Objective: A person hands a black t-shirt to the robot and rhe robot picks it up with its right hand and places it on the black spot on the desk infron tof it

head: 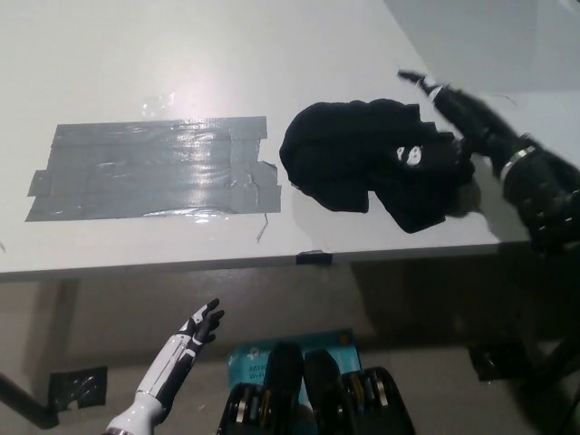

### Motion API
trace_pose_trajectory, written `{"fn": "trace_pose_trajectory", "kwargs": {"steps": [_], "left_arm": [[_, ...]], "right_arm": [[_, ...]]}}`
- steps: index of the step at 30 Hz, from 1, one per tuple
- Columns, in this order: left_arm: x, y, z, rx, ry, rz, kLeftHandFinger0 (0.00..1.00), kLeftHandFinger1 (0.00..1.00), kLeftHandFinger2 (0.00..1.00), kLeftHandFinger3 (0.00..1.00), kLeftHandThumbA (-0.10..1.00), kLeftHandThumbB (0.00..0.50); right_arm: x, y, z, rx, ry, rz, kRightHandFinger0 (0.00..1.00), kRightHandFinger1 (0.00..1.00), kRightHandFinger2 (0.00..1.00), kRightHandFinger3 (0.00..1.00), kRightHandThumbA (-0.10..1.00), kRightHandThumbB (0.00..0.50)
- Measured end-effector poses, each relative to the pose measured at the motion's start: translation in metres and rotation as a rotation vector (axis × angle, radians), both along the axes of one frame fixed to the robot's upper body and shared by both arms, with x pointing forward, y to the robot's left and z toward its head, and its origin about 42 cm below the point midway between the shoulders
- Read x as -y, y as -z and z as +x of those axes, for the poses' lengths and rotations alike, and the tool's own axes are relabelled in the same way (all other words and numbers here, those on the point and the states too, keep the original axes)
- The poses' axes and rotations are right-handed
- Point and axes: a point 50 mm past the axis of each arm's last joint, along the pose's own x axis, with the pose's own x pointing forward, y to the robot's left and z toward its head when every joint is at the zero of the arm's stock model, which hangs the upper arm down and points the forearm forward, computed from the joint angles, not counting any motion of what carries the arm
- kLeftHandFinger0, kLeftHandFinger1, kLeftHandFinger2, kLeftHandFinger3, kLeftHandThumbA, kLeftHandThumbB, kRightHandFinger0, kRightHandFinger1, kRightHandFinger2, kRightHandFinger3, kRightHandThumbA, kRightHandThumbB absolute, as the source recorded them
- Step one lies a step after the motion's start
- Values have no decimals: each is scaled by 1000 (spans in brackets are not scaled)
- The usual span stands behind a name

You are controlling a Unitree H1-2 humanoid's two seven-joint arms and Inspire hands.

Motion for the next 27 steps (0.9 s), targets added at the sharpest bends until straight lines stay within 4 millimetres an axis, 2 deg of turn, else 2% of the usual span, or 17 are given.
{"fn": "trace_pose_trajectory", "kwargs": {"steps": [1, 4, 5, 11, 15, 17, 20, 23, 24, 25, 26, 27], "left_arm": [[0, 0, 0, -1, 0, 0, 1000, 1000, 1000, 1000, 1000, 500], [1, 0, 1, -1, 2, 2, 1000, 1000, 1000, 1000, 1000, 500], [1, 0, 1, -1, 3, 2, 1000, 1000, 1000, 1000, 1000, 500], [4, 0, 3, 0, 16, 12, 1000, 1000, 1000, 1000, 1000, 500], [5, -2, 6, 8, 23, 21, 1000, 1000, 1000, 1000, 1000, 500], [6, -4, 9, 14, 26, 25, 1000, 1000, 1000, 1000, 1000, 500], [6, -6, 11, 19, 28, 28, 1000, 1000, 1000, 1000, 1000, 500], [7, -7, 12, 22, 30, 32, 1000, 1000, 1000, 1000, 1000, 500], [6, -7, 12, 22, 29, 33, 1000, 1000, 1000, 1000, 1000, 500], [6, -7, 12, 23, 29, 36, 1000, 1000, 1000, 1000, 1000, 500], [6, -7, 12, 23, 29, 36, 1000, 1000, 1000, 1000, 1000, 500], [5, -7, 13, 23, 30, 39, 1000, 1000, 1000, 1000, 1000, 500]], "right_arm": [[2, -8, -2, 9, -5, 21, 1000, 1000, 1000, 1000, 1000, 496], [9, -41, -15, 64, -30, 125, 1000, 1000, 1000, 1000, 1000, 500], [11, -50, -19, 80, -36, 154, 1000, 1000, 1000, 1000, 1000, 476], [28, -105, -51, 223, -80, 353, 1000, 1000, 1000, 1000, 1000, 469], [39, -127, -71, 291, -103, 452, 1000, 1000, 1000, 1000, 1000, 475], [46, -140, -92, 358, -127, 506, 1000, 1000, 1000, 1000, 1000, 491], [48, -140, -114, 403, -150, 536, 1000, 1000, 1000, 1000, 1000, 481], [47, -121, -141, 407, -170, 568, 1000, 1000, 1000, 1000, 1000, 472], [46, -110, -152, 403, -175, 581, 1000, 1000, 1000, 1000, 1000, 473], [44, -95, -166, 386, -178, 601, 1000, 1000, 1000, 1000, 1000, 446], [44, -95, -166, 386, -178, 601, 1000, 1000, 1000, 1000, 1000, 444], [42, -72, -183, 345, -173, 634, 1000, 1000, 1000, 1000, 1000, 444]]}}
